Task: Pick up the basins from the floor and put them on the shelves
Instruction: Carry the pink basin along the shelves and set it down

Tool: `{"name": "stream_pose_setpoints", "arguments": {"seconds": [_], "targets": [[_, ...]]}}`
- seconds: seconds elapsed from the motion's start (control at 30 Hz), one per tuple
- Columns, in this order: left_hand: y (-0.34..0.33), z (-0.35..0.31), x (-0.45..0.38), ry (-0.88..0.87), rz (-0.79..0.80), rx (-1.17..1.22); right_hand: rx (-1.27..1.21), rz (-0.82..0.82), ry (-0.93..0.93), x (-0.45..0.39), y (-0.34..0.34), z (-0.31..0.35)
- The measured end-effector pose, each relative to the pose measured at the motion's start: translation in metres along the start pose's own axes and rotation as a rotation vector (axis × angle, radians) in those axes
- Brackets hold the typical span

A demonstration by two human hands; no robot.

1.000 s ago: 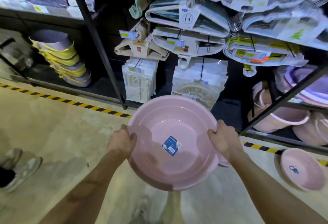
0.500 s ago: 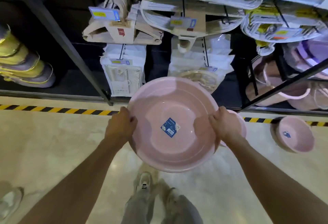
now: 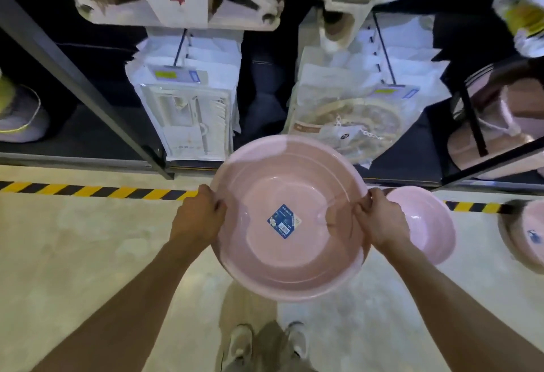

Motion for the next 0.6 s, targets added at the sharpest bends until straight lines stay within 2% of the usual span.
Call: {"name": "stream_pose_setpoints", "arguments": {"seconds": [0.17, 0.37, 0.6], "targets": [[-0.116, 0.029, -0.072, -0.054, -0.094, 0.05, -0.003, -0.018, 0.101, -0.083, -0.115, -0.05], [-0.236, 0.075, -0.141, -0.085, -0.147, -0.024, 0.0, -0.07, 0.198, -0.152, -0.238, -0.092], [-0.312, 0.102, -0.171, -0.111, -0.139, -0.054, -0.014, -0.13, 0.211, -0.181, -0.311, -0.132]]}}
Point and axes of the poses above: each hand's wrist, its own x-axis away from the middle knuckle, its own y-axis out of the back of the hand, z = x × y, the point moved 2 cm from there along -x, towards the middle knuckle, and after that the axes turned 6 degrees about -x, right-handed, at the moved point
